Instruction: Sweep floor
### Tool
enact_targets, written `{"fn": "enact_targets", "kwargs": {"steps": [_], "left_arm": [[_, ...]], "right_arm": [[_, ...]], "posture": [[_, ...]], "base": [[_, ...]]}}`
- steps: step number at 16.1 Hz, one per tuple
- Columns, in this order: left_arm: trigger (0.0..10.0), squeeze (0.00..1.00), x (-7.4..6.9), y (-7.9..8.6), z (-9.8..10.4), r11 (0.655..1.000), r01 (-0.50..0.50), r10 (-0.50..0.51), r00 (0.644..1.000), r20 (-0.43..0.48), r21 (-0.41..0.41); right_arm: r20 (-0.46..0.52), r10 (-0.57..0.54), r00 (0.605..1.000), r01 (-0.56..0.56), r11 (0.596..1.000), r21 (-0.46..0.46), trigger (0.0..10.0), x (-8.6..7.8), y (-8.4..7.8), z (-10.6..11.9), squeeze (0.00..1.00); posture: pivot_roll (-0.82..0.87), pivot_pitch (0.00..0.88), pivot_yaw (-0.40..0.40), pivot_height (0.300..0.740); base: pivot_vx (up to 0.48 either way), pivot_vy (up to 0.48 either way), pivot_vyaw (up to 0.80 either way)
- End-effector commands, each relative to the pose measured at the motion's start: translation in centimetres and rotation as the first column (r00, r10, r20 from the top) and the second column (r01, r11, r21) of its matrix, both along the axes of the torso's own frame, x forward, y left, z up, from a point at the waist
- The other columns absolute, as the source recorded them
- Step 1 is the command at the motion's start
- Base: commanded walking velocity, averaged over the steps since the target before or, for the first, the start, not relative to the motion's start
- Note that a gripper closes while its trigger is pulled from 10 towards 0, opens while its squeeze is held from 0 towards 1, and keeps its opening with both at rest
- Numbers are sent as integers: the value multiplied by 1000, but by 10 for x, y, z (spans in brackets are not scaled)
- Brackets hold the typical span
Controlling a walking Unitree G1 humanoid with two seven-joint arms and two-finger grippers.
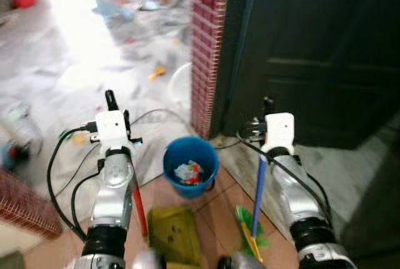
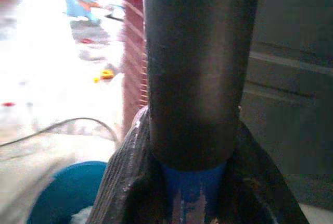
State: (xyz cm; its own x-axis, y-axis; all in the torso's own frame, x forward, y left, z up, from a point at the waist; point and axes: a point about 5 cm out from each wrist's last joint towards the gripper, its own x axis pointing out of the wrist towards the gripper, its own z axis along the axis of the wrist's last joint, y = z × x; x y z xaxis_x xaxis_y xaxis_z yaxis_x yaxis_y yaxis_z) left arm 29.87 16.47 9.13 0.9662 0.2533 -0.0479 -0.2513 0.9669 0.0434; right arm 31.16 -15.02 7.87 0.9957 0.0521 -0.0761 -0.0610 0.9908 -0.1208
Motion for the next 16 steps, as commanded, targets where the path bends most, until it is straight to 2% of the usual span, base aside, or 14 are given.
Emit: {"fn": "enact_targets", "kwargs": {"steps": [1, 8, 16], "left_arm": [[10000, 0, 0, -3, 3, 1000, 17, -17, 1000, 10, 25], [10000, 0, 2, -4, 3, 1000, 19, -19, 1000, 6, 12], [10000, 0, 1, -3, 8, 1000, 19, -19, 999, 43, 1]], "right_arm": [[36, 10, 999, -11, 1000, 29, 10000, 3, 1, 7, 0], [46, 36, 998, -38, 999, 31, 10000, 4, 5, 8, 0], [55, 70, 996, -72, 997, 35, 10000, 2, 10, 8, 0]], "posture": [[-77, 0, 36, 740], [-83, 0, 34, 740], [-77, 0, 25, 740]], "base": [[-304, 0, 550], [-307, 0, 753], [0, 0, 786]]}}
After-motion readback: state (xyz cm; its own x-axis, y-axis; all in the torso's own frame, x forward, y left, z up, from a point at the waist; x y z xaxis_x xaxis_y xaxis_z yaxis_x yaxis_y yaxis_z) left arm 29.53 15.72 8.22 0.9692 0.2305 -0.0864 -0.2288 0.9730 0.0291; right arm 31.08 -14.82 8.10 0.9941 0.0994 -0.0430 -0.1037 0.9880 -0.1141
